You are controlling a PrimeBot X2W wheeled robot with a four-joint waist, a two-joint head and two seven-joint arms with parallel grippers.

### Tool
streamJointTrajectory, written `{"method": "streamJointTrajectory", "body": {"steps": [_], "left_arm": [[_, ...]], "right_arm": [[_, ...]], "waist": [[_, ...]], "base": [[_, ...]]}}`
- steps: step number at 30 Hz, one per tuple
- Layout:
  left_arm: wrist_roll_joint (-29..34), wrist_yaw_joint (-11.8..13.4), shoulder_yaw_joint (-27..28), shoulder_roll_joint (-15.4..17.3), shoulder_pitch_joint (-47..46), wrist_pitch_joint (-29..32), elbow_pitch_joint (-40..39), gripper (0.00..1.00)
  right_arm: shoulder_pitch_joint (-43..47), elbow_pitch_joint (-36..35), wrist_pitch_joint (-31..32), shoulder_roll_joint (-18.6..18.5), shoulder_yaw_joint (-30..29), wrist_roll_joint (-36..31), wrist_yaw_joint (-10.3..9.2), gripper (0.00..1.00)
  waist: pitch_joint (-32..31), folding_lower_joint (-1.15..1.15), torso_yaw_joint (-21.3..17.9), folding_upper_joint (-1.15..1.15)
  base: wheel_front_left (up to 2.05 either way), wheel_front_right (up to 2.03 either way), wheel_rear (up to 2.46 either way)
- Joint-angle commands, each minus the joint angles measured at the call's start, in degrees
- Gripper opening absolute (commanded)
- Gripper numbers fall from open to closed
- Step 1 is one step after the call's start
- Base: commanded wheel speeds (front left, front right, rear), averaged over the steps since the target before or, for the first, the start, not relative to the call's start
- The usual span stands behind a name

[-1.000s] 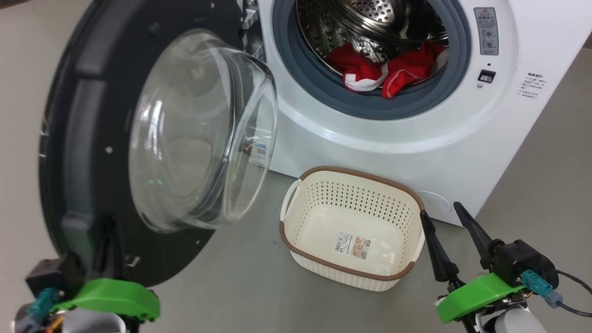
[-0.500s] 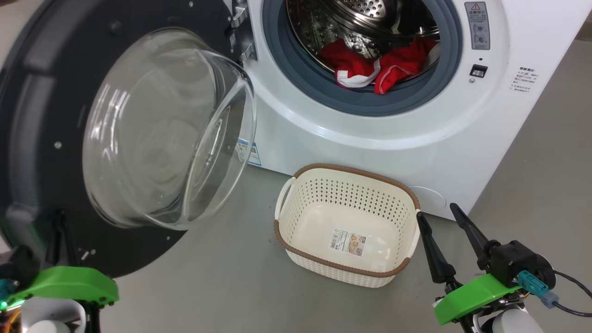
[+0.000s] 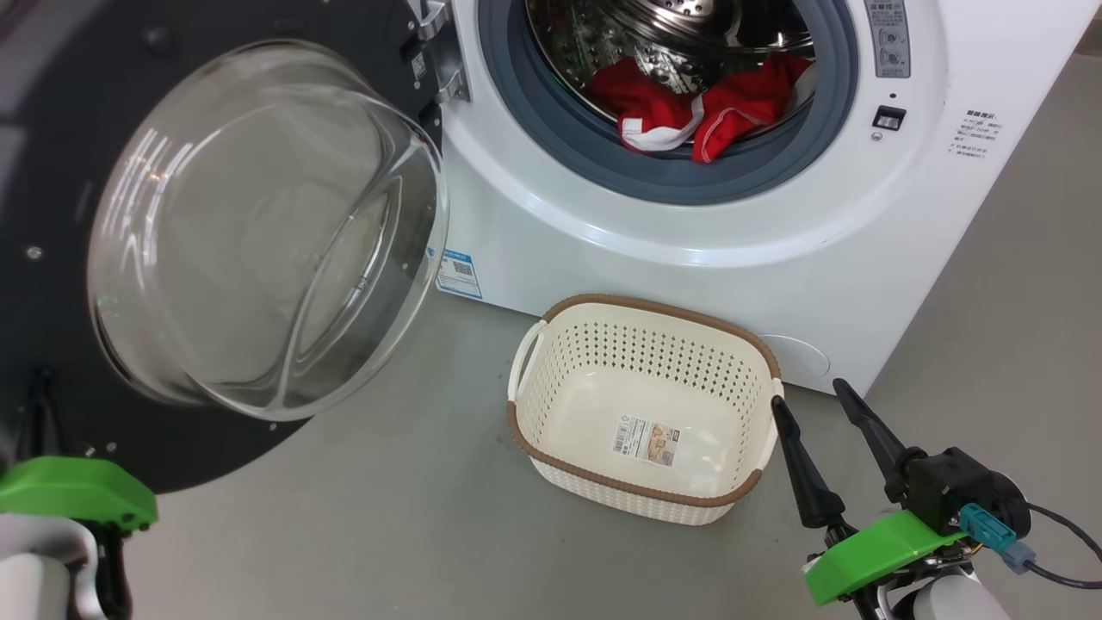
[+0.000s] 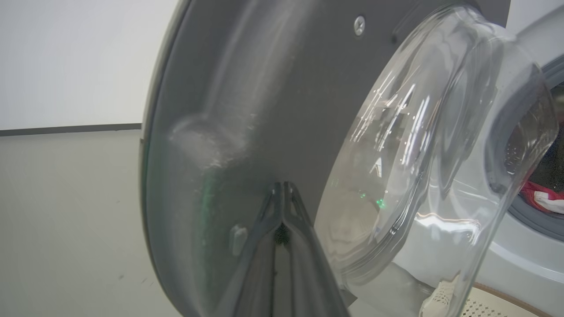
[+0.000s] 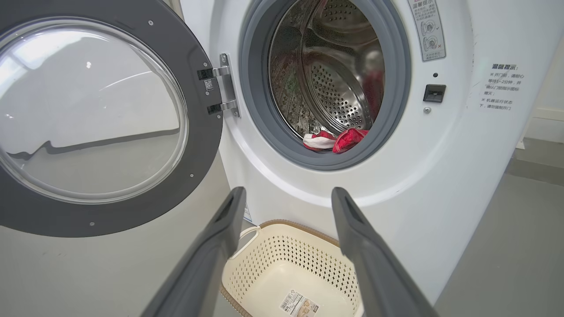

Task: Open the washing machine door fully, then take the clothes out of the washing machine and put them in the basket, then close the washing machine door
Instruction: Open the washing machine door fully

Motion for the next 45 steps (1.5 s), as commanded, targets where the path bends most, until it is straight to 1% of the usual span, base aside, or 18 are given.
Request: {"method": "streamJointTrajectory", "body": {"steps": [1,7,10,11,12,16,24,32,33,34,35,36,37,38,39,42,45], "left_arm": [[-0.22,-0.32,2.85,3.88,-3.45,-0.73,0.53,0.0],[-0.16,-2.14,3.61,5.14,-7.8,-1.13,7.35,0.0],[-0.06,-3.55,3.96,5.41,-9.8,-1.21,10.21,0.0],[-0.06,-3.55,3.96,5.41,-9.8,-1.21,10.21,0.0],[0.32,-4.26,4.59,5.58,-10.88,-1.23,11.19,0.0],[1.58,-5.73,5.88,5.83,-12.21,-1.24,12.97,0.0],[3.89,-7.01,8.99,5.67,-13.5,-1.25,15.78,0.0],[6.69,-7.32,11.33,4.59,-12.31,-1.25,15.06,0.0],[7.02,-7.36,11.55,4.37,-11.94,-1.25,14.71,0.09],[7.33,-7.44,11.81,4.17,-11.5,-1.25,14.18,0.29],[7.71,-7.57,12.02,4.01,-10.97,-1.26,13.43,0.41],[8.11,-7.58,12.21,3.85,-10.36,-1.26,12.71,0.57],[8.43,-7.49,12.43,3.61,-9.77,-1.26,12.05,0.76],[8.78,-7.26,12.63,3.36,-9.23,-1.26,11.34,0.91],[9.16,-7.03,12.81,3.11,-8.73,-1.26,10.3,1.0],[10.47,-6.69,12.74,2.06,-7.04,-1.26,6.2,1.0],[13.05,-5.45,12.03,1.79,-4.93,-1.26,0.88,1.0]], "right_arm": [[-2.32,-1.11,-0.37,0.06,1.51,-0.87,0.37,1.0],[-3.02,-0.95,-0.37,0.06,1.55,-1.68,0.37,1.0],[-3.36,-0.96,-0.37,0.06,1.54,-2.09,0.37,1.0],[-3.36,-0.96,-0.37,0.06,1.54,-2.09,0.37,1.0],[-3.62,-0.96,-0.37,0.06,1.55,-2.37,0.37,1.0],[-3.7,-0.75,-0.37,0.06,1.74,-2.43,0.37,1.0],[-4.07,-0.28,-0.37,0.06,2.69,-2.23,0.37,1.0],[-4.06,-0.43,-0.37,0.06,2.69,-1.47,0.37,1.0],[-4.03,-0.4,-0.37,0.06,2.67,-1.32,0.37,1.0],[-4.01,-0.34,-0.37,0.06,2.73,-1.16,0.37,1.0],[-4.0,-0.33,-0.37,0.06,2.75,-0.92,0.37,1.0],[-3.99,-0.4,-0.37,0.06,2.71,-0.68,0.37,1.0],[-3.95,-0.5,-0.37,0.06,2.62,-0.47,0.37,1.0],[-3.84,-0.59,-0.37,0.06,2.5,-0.31,0.37,1.0],[-3.67,-0.68,-0.37,0.06,2.41,-0.15,0.37,1.0],[-3.08,-0.75,-0.37,0.06,2.33,0.35,0.37,1.0],[-2.53,-0.92,-0.37,0.06,2.39,0.86,0.37,1.0]], "waist": [[0.18,0.0,-0.02,0.0],[0.9,0.0,-0.51,0.0],[1.28,0.0,-0.76,0.0],[1.28,0.0,-0.76,0.0],[1.69,0.0,-0.96,0.0],[1.99,0.0,-1.24,0.0],[1.85,0.0,-2.08,0.0],[1.32,0.0,-2.56,0.0],[1.22,0.0,-2.61,0.0],[1.03,0.0,-2.72,0.0],[0.85,0.0,-2.85,0.0],[0.68,0.0,-2.98,0.0],[0.48,0.0,-3.09,0.0],[0.21,0.0,-3.17,0.0],[-0.07,0.0,-3.28,0.0],[-0.87,0.0,-3.84,0.0],[-1.68,0.0,-4.72,0.0]], "base": [[0.0,0.0,0.0],[0.0,0.0,0.0],[0.0,0.0,0.0],[0.0,0.0,0.0],[0.0,0.0,0.0],[0.0,0.0,0.0],[0.0,0.0,0.0],[0.0,0.0,0.0],[0.0,0.0,0.0],[0.0,0.0,0.0],[0.0,0.0,0.0],[0.0,0.0,0.0],[0.0,0.0,0.0],[0.0,0.0,0.0],[0.0,0.0,0.0],[0.0,0.0,0.0],[0.0,0.0,0.0]]}}
